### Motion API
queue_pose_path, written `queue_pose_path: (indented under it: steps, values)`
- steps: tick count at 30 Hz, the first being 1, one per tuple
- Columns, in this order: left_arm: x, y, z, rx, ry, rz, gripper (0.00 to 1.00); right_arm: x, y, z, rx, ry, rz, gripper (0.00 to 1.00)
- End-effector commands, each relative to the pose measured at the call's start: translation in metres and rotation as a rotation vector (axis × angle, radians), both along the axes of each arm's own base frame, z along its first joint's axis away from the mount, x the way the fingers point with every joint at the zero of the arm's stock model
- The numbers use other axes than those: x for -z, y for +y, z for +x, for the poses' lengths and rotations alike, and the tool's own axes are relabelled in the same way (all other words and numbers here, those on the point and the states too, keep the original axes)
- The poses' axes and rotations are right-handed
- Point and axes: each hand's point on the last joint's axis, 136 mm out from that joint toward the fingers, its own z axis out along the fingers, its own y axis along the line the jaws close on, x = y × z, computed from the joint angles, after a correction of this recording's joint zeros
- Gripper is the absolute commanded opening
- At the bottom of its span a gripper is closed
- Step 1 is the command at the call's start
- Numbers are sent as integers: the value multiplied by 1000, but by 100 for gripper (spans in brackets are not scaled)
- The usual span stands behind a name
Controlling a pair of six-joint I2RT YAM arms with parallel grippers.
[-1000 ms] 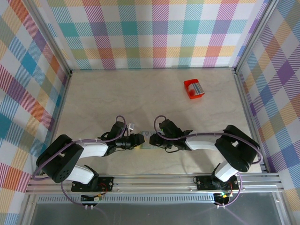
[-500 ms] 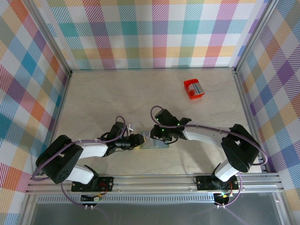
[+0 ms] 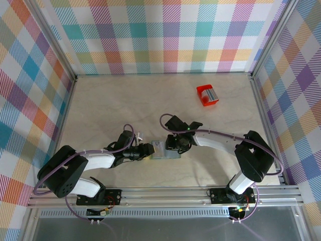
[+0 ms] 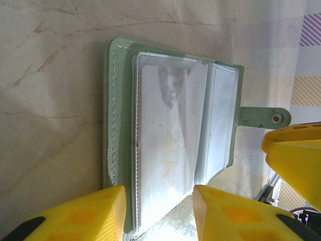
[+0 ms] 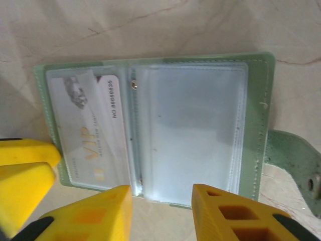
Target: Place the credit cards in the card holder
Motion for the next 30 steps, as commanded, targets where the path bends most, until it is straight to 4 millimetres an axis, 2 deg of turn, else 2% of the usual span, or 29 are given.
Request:
queue_pose_path:
  steps: [1, 12, 30]
  values:
    - [-4, 3, -3, -2, -17, 13, 40, 4, -5, 2, -11, 24, -49, 38]
    - [-3, 4, -5, 9, -20, 29, 40, 12, -12, 13, 13, 20, -128, 44]
    - [3, -1, -3, 19, 0, 24, 40, 32, -3, 14, 14, 85, -85, 47]
